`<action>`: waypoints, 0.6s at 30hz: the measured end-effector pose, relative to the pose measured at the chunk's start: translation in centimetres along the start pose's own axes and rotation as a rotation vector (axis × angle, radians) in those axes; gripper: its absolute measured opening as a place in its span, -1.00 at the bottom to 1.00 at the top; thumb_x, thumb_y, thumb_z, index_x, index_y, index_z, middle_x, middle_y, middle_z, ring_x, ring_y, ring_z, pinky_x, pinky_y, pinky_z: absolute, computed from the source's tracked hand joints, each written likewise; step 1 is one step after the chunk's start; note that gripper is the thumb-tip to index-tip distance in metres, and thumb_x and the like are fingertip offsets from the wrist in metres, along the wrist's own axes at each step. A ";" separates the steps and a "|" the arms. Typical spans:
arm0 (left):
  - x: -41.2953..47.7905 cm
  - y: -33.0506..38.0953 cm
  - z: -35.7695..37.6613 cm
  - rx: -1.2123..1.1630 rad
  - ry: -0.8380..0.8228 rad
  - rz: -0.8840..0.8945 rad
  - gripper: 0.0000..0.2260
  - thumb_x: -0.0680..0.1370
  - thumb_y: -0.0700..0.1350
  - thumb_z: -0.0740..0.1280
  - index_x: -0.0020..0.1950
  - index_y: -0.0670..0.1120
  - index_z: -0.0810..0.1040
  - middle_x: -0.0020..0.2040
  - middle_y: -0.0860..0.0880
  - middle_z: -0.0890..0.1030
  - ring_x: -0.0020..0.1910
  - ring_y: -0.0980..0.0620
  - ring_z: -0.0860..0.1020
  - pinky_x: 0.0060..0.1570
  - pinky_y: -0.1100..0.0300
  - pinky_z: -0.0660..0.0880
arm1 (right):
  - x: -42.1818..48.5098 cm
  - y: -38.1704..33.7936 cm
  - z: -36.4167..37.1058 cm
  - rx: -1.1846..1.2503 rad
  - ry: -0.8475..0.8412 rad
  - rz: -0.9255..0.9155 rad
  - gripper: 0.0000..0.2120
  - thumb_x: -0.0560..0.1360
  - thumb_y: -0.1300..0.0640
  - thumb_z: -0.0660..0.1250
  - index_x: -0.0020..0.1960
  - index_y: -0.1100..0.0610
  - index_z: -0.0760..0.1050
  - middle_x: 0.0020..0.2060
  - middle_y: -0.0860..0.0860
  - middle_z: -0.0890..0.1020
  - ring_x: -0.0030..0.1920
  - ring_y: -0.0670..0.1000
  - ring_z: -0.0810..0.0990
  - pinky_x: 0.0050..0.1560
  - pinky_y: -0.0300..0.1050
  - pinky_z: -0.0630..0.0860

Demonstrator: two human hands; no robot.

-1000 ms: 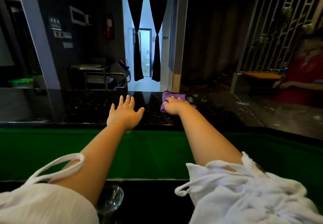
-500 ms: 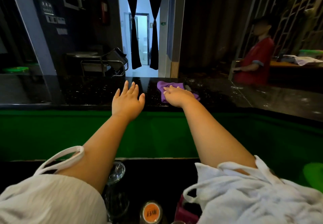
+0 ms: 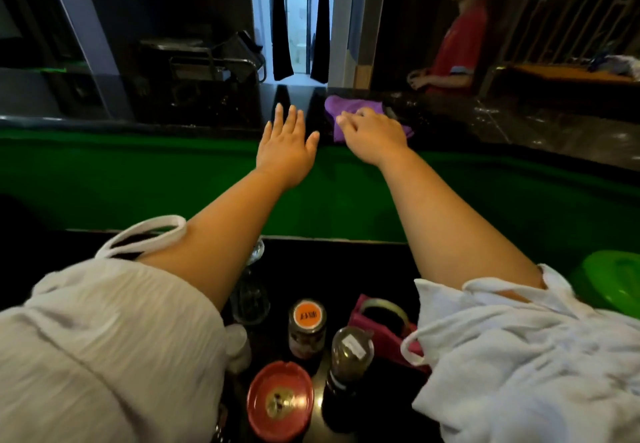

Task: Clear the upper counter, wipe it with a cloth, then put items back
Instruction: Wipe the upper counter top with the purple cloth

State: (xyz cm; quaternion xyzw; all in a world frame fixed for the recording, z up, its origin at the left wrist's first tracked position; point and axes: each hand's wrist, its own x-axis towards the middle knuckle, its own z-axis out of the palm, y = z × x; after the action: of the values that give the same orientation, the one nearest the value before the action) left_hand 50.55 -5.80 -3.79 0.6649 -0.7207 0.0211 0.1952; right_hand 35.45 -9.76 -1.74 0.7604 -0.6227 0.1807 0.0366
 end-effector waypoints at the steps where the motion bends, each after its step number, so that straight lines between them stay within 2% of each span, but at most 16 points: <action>1: -0.4 0.4 0.1 -0.016 -0.009 0.005 -0.48 0.66 0.05 -0.09 0.55 -0.15 -0.05 0.57 -0.09 -0.07 0.55 -0.05 -0.18 0.50 0.05 -0.16 | -0.5 0.1 0.0 -0.011 0.004 -0.012 -0.49 0.62 -0.18 -0.07 0.47 0.01 0.27 0.44 0.08 0.32 0.41 0.14 0.32 0.36 0.04 0.23; 3: -1.2 1.0 0.2 -0.051 -0.031 0.009 -0.49 0.66 0.05 -0.09 0.55 -0.15 -0.04 0.57 -0.09 -0.06 0.55 -0.04 -0.15 0.50 0.05 -0.14 | -1.4 0.5 0.1 -0.030 0.000 -0.030 -0.45 0.60 -0.22 -0.04 0.48 0.03 0.26 0.45 0.07 0.32 0.43 0.12 0.29 0.39 0.05 0.19; 8: -2.5 1.5 0.0 -0.057 -0.044 0.045 -0.51 0.66 0.04 -0.08 0.55 -0.11 0.00 0.57 -0.06 0.00 0.55 -0.03 -0.08 0.50 0.03 -0.09 | -2.8 3.0 -0.5 -0.012 0.065 -0.040 -0.57 0.63 -0.06 -0.01 0.45 0.02 0.31 0.44 0.03 0.35 0.42 0.10 0.31 0.41 0.05 0.15; 14: -2.9 1.5 -0.9 -0.040 -0.092 0.082 -0.53 0.66 0.04 -0.07 0.55 -0.08 0.03 0.57 -0.05 0.02 0.55 -0.03 -0.07 0.50 0.02 -0.11 | -1.9 5.7 -1.2 -0.015 0.056 0.212 -0.57 0.63 0.02 -0.06 0.37 0.08 0.41 0.40 0.11 0.40 0.39 0.16 0.34 0.43 0.09 0.10; 18: -2.5 3.0 -0.3 -0.039 -0.085 0.108 -0.53 0.66 0.04 -0.07 0.55 -0.07 0.05 0.57 -0.05 0.04 0.55 -0.03 -0.06 0.50 0.01 -0.11 | -2.8 4.4 -0.6 0.001 0.060 0.129 -0.57 0.62 -0.06 -0.04 0.39 0.02 0.38 0.42 0.06 0.37 0.42 0.13 0.29 0.45 0.13 0.03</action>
State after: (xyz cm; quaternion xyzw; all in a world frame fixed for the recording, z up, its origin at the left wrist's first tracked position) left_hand 47.84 -2.97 -3.57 0.6216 -0.7633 -0.0110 0.1759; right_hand 30.61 -7.96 -2.86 0.7132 -0.6688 0.2056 0.0430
